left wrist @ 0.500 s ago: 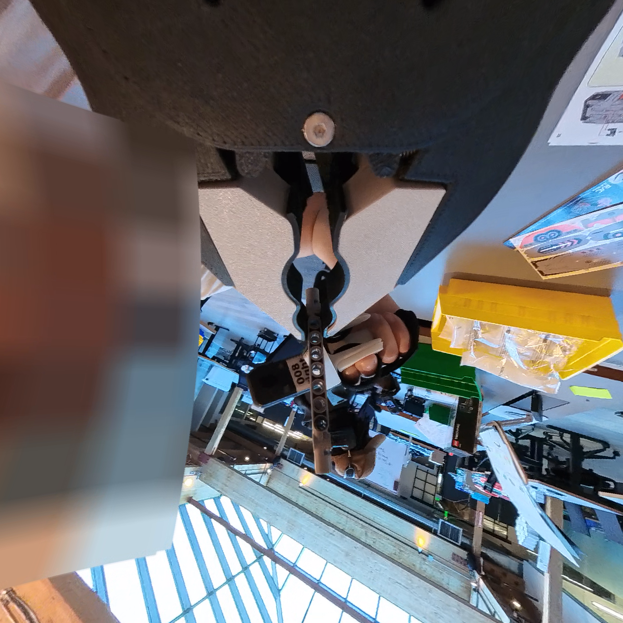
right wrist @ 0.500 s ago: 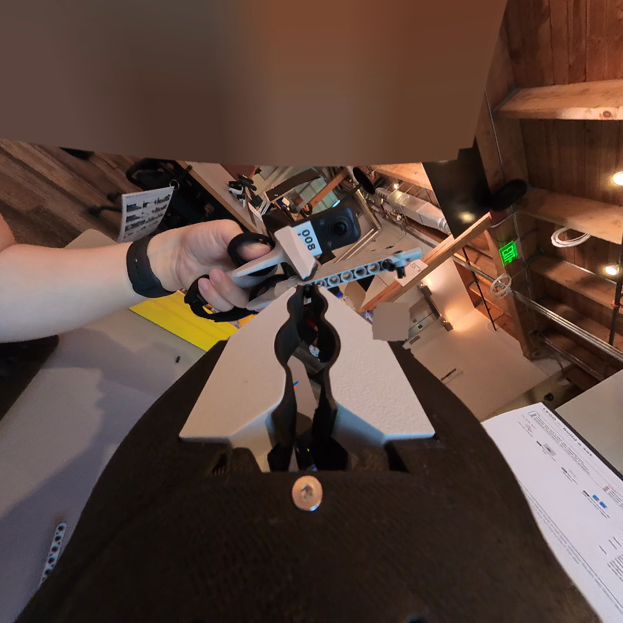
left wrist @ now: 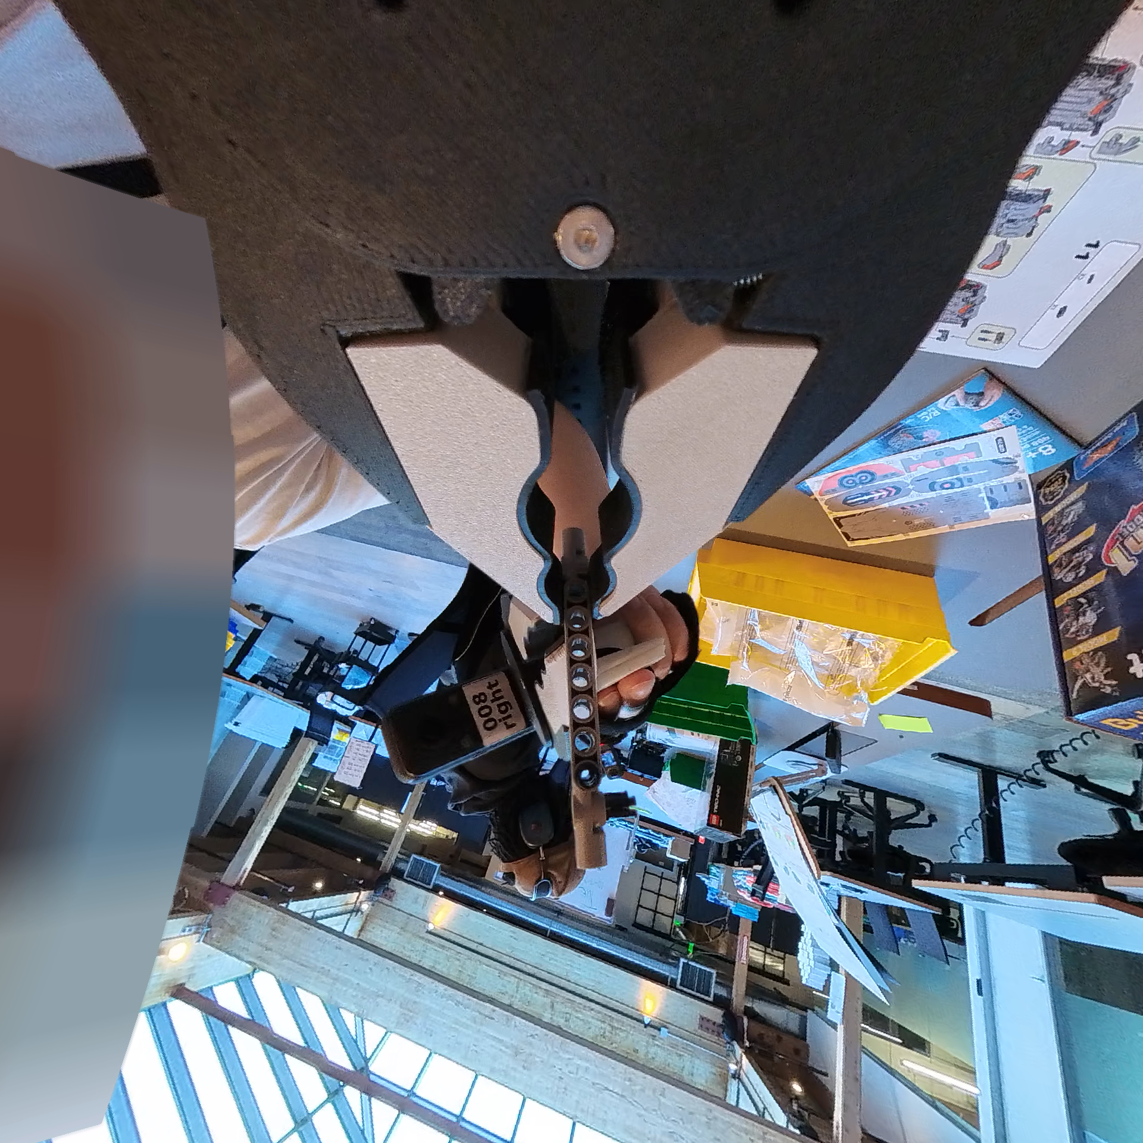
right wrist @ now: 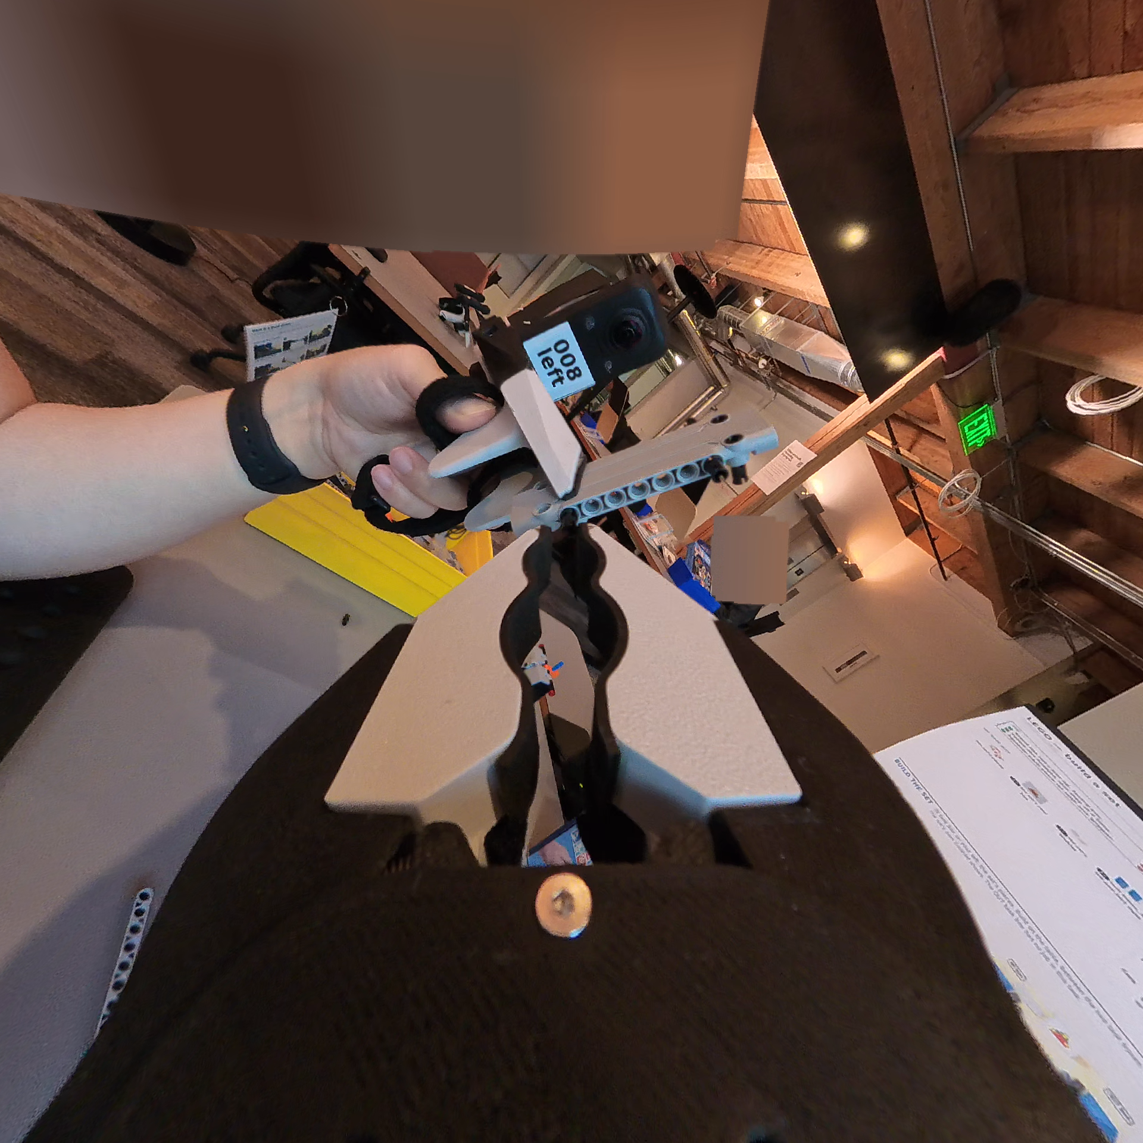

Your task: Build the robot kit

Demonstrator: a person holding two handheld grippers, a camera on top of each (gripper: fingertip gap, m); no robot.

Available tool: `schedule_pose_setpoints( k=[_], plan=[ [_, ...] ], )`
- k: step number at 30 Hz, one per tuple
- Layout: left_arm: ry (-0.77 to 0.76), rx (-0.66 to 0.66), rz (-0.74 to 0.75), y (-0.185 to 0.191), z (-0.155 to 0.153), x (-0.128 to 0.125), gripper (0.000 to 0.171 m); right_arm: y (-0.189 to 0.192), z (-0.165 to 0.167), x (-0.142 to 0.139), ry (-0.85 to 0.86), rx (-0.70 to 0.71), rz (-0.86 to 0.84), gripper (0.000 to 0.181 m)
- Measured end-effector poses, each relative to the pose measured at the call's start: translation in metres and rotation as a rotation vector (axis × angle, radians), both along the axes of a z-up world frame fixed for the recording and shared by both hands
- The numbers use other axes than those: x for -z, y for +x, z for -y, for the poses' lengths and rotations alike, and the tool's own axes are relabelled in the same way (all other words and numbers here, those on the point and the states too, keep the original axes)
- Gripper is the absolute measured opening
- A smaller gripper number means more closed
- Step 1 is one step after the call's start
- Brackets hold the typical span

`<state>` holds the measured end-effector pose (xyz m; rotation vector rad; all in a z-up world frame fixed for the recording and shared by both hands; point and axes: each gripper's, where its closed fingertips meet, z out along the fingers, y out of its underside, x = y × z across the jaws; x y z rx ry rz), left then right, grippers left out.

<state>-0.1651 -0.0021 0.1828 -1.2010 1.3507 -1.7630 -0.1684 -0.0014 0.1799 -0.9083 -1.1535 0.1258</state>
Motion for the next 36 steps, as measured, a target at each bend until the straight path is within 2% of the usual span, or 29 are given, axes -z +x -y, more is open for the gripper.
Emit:
schedule_pose_setpoints(
  k=[18, 21, 23, 25, 36],
  plan=[
    [-0.013, 0.052, 0.001, -0.002, 0.005, 0.001, 0.005, -0.001, 0.005, -0.001, 0.002, -0.021, -0.005, 0.001],
    [0.002, 0.0, -0.026, 0.002, -0.004, 0.008, 0.005, 0.003, -0.006, 0.006, 0.004, 0.064, 0.045, 0.002],
    [-0.025, 0.046, -0.006, 0.0, 0.001, 0.004, 0.005, 0.001, 0.001, 0.002, -0.003, 0.01, 0.008, 0.001],
    [-0.007, 0.021, -0.012, 0.002, -0.001, 0.006, 0.005, 0.002, -0.004, 0.005, -0.009, 0.044, 0.029, 0.002],
    [0.006, 0.021, -0.037, -0.002, -0.003, 0.01, 0.005, -0.002, -0.005, 0.009, -0.028, 0.038, 0.039, 0.001]
  ],
)
